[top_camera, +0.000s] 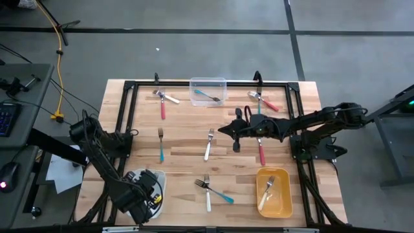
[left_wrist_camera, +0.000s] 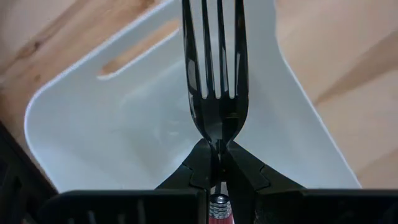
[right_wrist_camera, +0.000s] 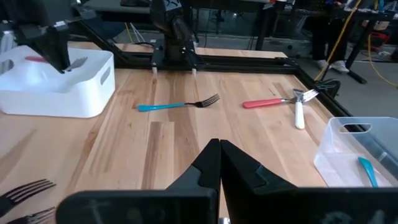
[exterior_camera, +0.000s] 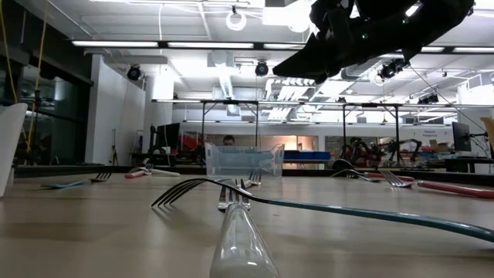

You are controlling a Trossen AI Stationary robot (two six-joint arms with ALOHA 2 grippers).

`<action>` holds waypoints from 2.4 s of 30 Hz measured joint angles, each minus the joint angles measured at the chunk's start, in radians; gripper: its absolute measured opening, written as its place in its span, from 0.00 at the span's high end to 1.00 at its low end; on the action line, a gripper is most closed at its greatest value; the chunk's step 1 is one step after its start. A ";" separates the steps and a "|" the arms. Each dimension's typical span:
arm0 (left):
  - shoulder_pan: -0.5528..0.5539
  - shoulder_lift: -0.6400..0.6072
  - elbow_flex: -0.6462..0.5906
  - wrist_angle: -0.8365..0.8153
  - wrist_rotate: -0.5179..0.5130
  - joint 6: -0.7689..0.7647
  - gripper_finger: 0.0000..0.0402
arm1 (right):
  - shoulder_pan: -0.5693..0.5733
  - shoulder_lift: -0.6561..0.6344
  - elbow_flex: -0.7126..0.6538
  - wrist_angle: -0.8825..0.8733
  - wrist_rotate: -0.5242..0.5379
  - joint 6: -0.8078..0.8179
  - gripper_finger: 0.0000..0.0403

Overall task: Sort silverware by color (type)
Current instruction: Put the red fork into the white bin, then put the blue fork into the transparent bin

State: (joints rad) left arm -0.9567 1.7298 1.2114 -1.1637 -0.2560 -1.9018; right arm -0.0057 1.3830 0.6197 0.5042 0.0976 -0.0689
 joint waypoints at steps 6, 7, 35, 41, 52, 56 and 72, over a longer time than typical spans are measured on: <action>0.009 0.033 -0.016 0.029 -0.004 0.019 0.96 | 0.001 0.000 0.000 -0.008 0.007 0.000 1.00; 0.008 0.036 -0.028 0.046 -0.003 0.019 0.96 | 0.001 0.000 0.000 -0.008 0.007 0.000 1.00; 0.050 -0.010 -0.104 0.167 0.102 0.254 0.64 | 0.001 0.000 0.000 -0.014 0.008 -0.003 1.00; 0.077 -0.084 -0.071 0.192 -0.010 0.439 0.73 | 0.002 -0.007 0.000 -0.022 0.008 -0.003 1.00; 0.284 -0.188 -0.072 0.397 -0.130 1.033 0.99 | 0.013 -0.070 -0.001 -0.183 0.029 0.027 1.00; 0.379 -0.187 -0.120 0.579 -0.071 1.245 1.00 | 0.041 -0.108 -0.001 -0.251 0.114 0.034 1.00; 0.677 -0.184 -0.519 1.446 0.228 1.624 1.00 | 0.096 -0.138 0.000 -0.459 0.162 0.227 1.00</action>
State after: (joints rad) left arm -0.2800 1.5455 0.6921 0.2828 -0.0276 -0.2775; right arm 0.0899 1.2446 0.6193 0.0453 0.2592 0.1583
